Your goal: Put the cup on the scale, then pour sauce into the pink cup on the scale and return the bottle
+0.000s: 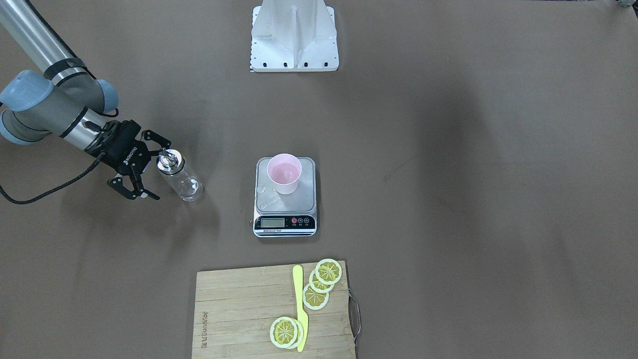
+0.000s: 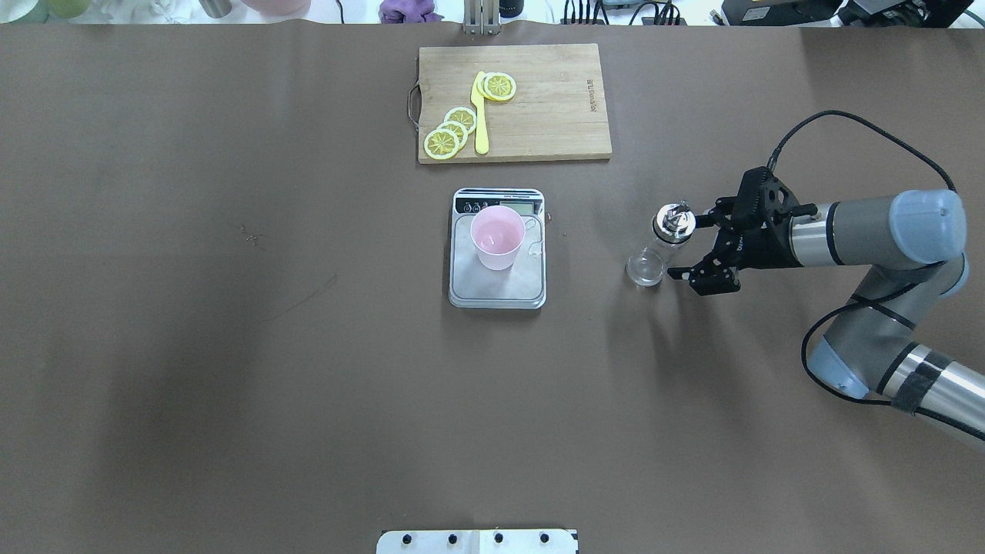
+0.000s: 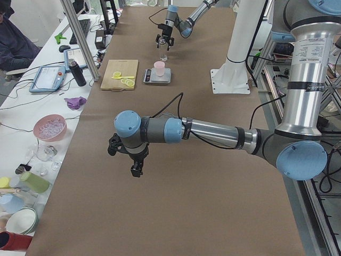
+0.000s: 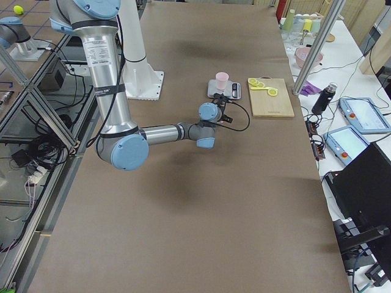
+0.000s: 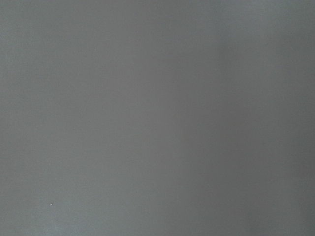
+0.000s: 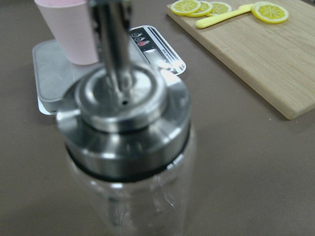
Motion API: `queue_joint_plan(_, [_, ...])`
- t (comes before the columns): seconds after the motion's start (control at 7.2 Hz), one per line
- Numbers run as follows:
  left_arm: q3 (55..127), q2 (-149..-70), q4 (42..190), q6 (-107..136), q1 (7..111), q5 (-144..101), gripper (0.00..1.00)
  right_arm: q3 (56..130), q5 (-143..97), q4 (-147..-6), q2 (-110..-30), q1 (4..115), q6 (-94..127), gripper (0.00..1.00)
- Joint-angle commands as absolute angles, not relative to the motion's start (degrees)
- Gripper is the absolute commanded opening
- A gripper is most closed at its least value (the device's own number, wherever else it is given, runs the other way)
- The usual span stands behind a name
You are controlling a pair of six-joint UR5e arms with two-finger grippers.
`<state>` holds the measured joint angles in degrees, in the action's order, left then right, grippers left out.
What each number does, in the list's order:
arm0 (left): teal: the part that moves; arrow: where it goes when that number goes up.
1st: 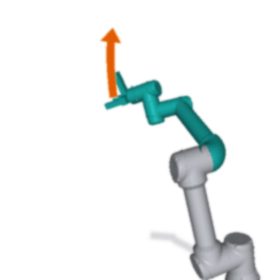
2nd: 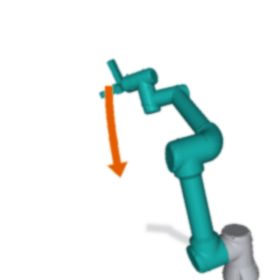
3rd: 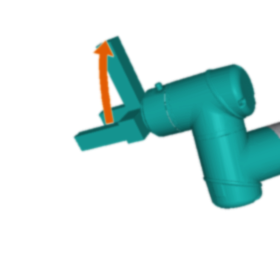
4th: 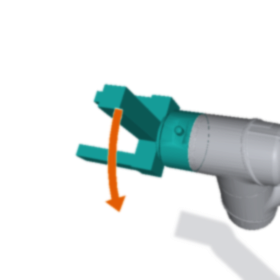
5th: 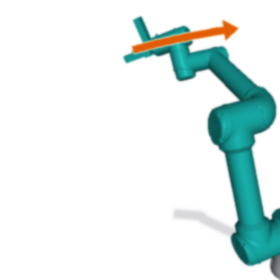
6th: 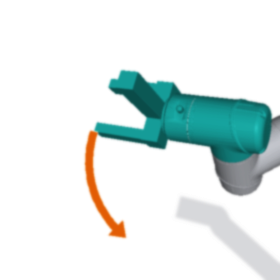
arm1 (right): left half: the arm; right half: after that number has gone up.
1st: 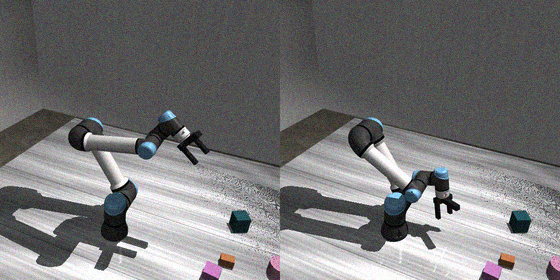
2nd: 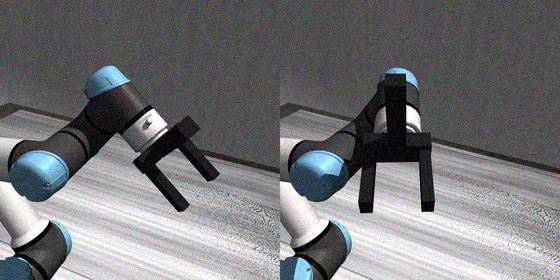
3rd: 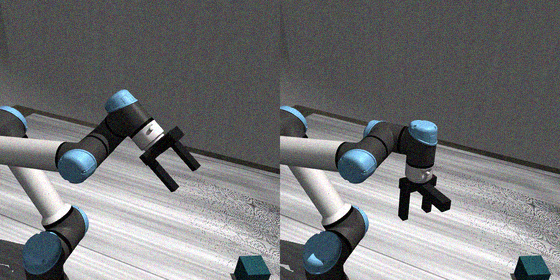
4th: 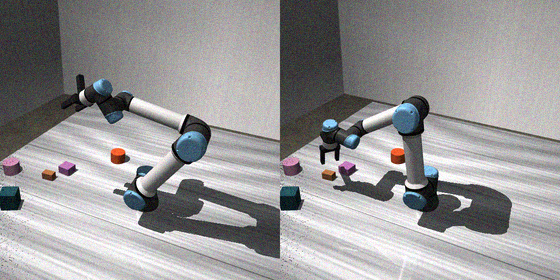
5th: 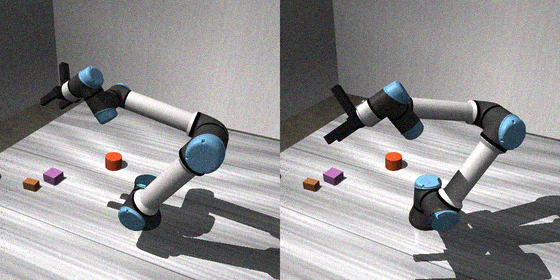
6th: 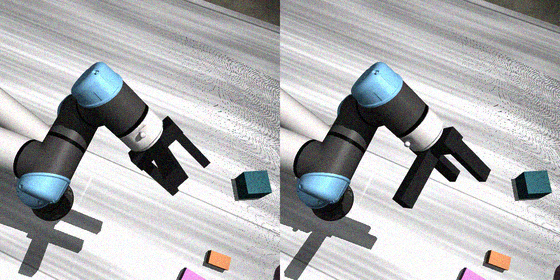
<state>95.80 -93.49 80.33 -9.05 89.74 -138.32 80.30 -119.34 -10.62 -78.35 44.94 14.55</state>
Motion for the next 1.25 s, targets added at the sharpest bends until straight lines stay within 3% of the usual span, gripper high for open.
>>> queue_joint_plan(0.0, [95.8,-93.5,80.2,-9.1,89.7,-138.3,0.98,80.4,-124.0,-10.5,-81.2,49.3,14.7,1.00])
queue_joint_plan(0.42, [95.8,-93.5,80.2,-9.1,89.7,-138.4,0.98,79.7,-125.3,-11.4,-82.8,56.8,21.3,1.00])
queue_joint_plan(0.97, [95.8,-93.5,80.3,-9.1,89.6,-138.4,0.98,79.5,-124.3,-27.6,-84.1,69.9,30.0,1.00])
queue_joint_plan(1.11, [95.7,-93.5,80.3,-9.1,89.6,-138.4,0.98,79.6,-124.7,-37.2,-83.7,73.4,30.3,1.00])
